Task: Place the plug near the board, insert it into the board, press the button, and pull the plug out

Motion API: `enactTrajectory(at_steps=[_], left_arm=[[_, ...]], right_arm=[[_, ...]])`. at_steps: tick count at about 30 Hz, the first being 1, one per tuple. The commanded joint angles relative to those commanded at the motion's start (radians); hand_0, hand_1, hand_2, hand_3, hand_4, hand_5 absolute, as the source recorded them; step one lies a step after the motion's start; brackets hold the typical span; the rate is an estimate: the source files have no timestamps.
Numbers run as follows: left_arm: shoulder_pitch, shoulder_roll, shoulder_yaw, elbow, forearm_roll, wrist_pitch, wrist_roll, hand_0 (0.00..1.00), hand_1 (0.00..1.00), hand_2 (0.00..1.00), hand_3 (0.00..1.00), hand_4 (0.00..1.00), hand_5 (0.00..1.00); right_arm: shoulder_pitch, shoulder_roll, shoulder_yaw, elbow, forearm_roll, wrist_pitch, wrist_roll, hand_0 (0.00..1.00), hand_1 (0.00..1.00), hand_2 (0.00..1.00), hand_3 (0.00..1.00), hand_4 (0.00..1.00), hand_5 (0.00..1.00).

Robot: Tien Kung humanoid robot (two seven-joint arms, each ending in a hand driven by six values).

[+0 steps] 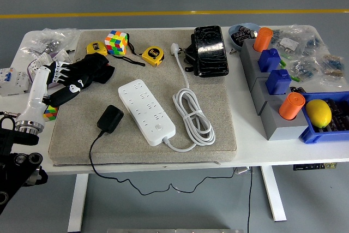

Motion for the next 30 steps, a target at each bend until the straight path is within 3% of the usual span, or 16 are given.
enactTrajectory(at_steps=[3, 4, 9, 10, 15, 21, 22, 27, 28, 30], left_arm=[[0.006, 0.001, 0.02, -0.011, 0.06, -0.004, 0.045, 0.469, 0.519, 0.541, 0.592, 0.947, 0.451], [0.009, 0.002, 0.037, -0.018, 0.095, -0.008, 0.073, 0.597, 0.653, 0.658, 0.717, 0.998, 0.607], [0.012, -0.002, 0.1, -0.031, 0.236, -0.006, 0.178, 0.597, 0.653, 0.658, 0.717, 0.998, 0.607], [0.012, -0.004, 0.107, -0.031, 0.256, -0.006, 0.194, 0.7, 0.714, 0.72, 0.78, 0.998, 0.726], [0.003, -0.011, 0.137, -0.027, 0.309, -0.017, 0.267, 0.7, 0.714, 0.72, 0.78, 0.998, 0.726], [-0.018, -0.015, 0.186, -0.006, 0.332, 0.002, 0.27, 0.7, 0.716, 0.72, 0.792, 0.998, 0.718], [-0.02, -0.017, 0.19, -0.004, 0.345, 0.004, 0.275, 0.68, 0.684, 0.661, 0.765, 0.998, 0.706], [-0.034, -0.032, 0.21, 0.014, 0.425, -0.008, 0.332, 0.68, 0.684, 0.661, 0.765, 0.998, 0.706], [-0.037, -0.033, 0.214, 0.016, 0.44, -0.01, 0.341, 0.6, 0.612, 0.587, 0.72, 0.998, 0.626], [-0.044, -0.036, 0.226, 0.025, 0.467, -0.011, 0.361, 0.6, 0.612, 0.587, 0.72, 0.998, 0.626]], right_arm=[[-0.001, 0.0, 0.001, 0.0, -0.001, 0.0, 0.0, 0.496, 0.59, 0.544, 0.507, 0.834, 0.372], [-0.002, 0.001, 0.001, 0.0, -0.001, 0.0, 0.0, 0.496, 0.59, 0.544, 0.507, 0.834, 0.371], [-0.002, 0.001, 0.001, 0.0, -0.005, 0.001, 0.001, 0.496, 0.59, 0.544, 0.507, 0.834, 0.371], [-0.002, 0.001, 0.001, 0.0, -0.005, 0.001, 0.001, 0.496, 0.59, 0.545, 0.508, 0.836, 0.37], [-0.001, 0.001, 0.002, 0.0, -0.005, 0.003, 0.002, 0.496, 0.59, 0.545, 0.508, 0.836, 0.37], [-0.002, 0.0, 0.002, 0.0, -0.004, 0.001, 0.001, 0.496, 0.59, 0.545, 0.507, 0.836, 0.37], [-0.002, 0.0, 0.001, 0.0, -0.004, 0.001, 0.002, 0.496, 0.59, 0.544, 0.507, 0.836, 0.37], [-0.001, 0.001, 0.0, 0.0, -0.004, 0.002, 0.002, 0.496, 0.59, 0.544, 0.507, 0.836, 0.37], [-0.001, 0.001, 0.0, 0.0, -0.004, 0.002, 0.003, 0.497, 0.59, 0.544, 0.508, 0.837, 0.369], [-0.001, 0.001, -0.001, 0.0, -0.003, 0.001, 0.002, 0.497, 0.59, 0.544, 0.508, 0.837, 0.369]])
